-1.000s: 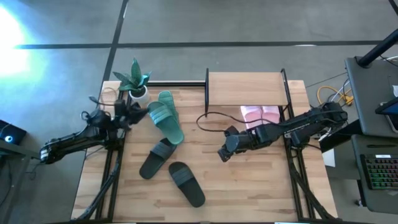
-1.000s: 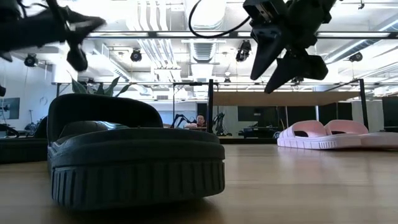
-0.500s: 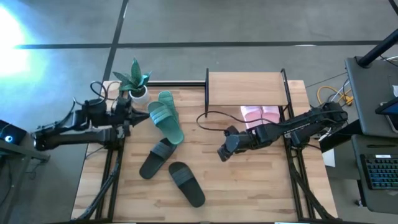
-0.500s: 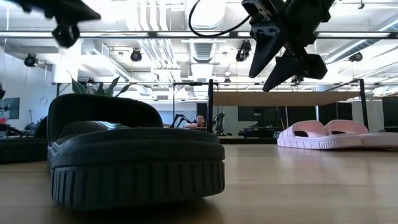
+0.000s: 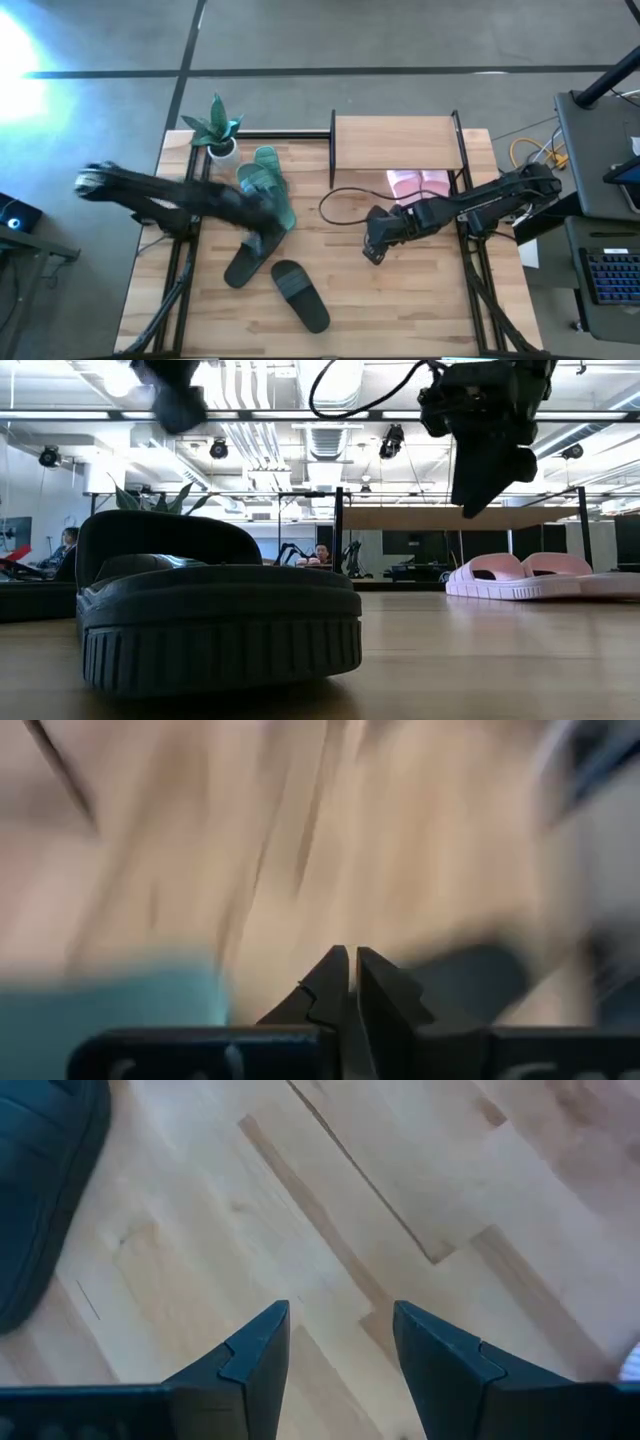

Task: Pick and place slides into the shelf
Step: Put the top black slide under the shelf

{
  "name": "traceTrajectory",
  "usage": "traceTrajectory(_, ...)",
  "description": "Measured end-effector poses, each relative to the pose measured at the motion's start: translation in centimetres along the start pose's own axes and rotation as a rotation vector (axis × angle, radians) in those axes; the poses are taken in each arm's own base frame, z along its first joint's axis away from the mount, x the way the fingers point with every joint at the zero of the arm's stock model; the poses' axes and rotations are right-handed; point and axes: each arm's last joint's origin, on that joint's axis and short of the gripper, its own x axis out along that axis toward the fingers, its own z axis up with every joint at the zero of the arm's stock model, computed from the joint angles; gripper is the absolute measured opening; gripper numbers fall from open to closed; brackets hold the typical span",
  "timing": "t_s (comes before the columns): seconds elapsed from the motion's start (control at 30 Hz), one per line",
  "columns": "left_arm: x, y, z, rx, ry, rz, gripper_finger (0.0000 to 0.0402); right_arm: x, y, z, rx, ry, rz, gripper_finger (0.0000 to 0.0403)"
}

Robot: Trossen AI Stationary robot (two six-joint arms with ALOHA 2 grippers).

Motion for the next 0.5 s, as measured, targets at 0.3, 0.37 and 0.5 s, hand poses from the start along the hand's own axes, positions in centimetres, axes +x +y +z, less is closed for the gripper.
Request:
traceTrajectory(0.3,-0.8,-8.8,-5.5,0.133,0.038,0.399,0.0011,-1.8,-1.0,-0.1,-0.097,-0.068,-0.037,0.0171)
traceTrajectory(0.37,-0.9,-9.7,-6.9,0.141,0.041,0.401,0.0011,-2.0,-1.2,-0.1,-0.109,-0.074,-0.044,0.0171)
traceTrajectory(0.5,2.2,-10.8,-9.2,0.144,0.138,0.452,0.0011,-2.3,-1.4,0.1,-0.114,-0.085,-0.04,0.0171)
